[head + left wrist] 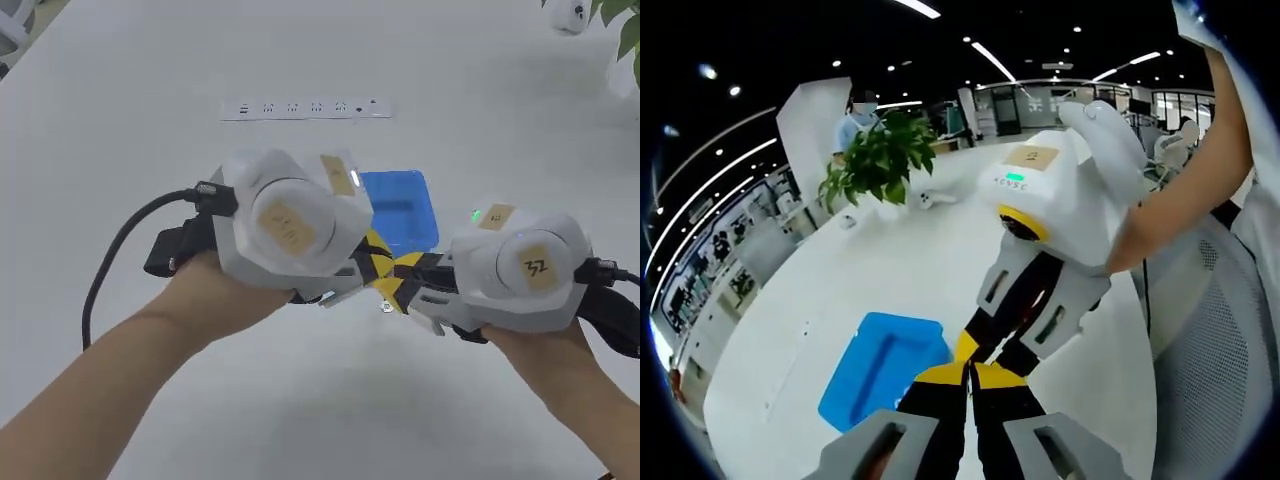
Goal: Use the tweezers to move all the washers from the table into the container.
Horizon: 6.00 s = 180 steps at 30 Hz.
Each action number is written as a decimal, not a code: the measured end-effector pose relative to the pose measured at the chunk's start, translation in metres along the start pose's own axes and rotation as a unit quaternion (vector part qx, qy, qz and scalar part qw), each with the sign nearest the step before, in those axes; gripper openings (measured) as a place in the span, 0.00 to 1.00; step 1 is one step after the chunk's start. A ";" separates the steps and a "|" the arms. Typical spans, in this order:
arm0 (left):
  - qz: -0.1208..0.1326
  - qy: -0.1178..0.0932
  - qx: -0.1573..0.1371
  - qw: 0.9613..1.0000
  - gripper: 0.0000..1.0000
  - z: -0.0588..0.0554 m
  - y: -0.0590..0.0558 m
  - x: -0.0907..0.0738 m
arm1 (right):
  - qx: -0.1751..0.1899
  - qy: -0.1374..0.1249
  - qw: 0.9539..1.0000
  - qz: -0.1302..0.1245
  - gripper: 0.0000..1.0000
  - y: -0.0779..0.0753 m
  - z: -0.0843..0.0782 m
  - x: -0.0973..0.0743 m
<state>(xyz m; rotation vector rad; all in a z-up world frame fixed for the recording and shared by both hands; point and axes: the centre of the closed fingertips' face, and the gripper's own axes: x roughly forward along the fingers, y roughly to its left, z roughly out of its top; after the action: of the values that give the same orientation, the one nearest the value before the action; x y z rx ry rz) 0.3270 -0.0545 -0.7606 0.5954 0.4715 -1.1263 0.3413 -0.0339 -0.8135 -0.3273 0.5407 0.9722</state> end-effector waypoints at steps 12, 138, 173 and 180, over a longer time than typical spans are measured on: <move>-0.006 0.006 -0.002 1.000 0.00 -0.002 0.001 0.005 | 0.005 0.007 1.000 0.002 0.06 -0.002 -0.005 0.003; 0.033 0.026 0.063 0.997 0.00 0.013 0.055 0.022 | -0.062 0.026 0.997 -0.028 0.03 -0.057 0.025 0.024; 0.028 0.033 0.066 0.997 0.00 0.006 0.051 0.024 | -0.052 0.030 0.998 -0.025 0.05 -0.054 0.018 0.027; 0.039 0.025 0.078 0.996 0.00 0.016 0.047 0.012 | -0.051 0.013 0.998 -0.039 0.06 -0.052 0.030 0.015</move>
<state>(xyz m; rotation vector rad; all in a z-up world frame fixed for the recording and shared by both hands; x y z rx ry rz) 0.3756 -0.0593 -0.7464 0.7735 0.4021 -1.0815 0.4001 -0.0367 -0.7963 -0.4488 0.4997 0.9233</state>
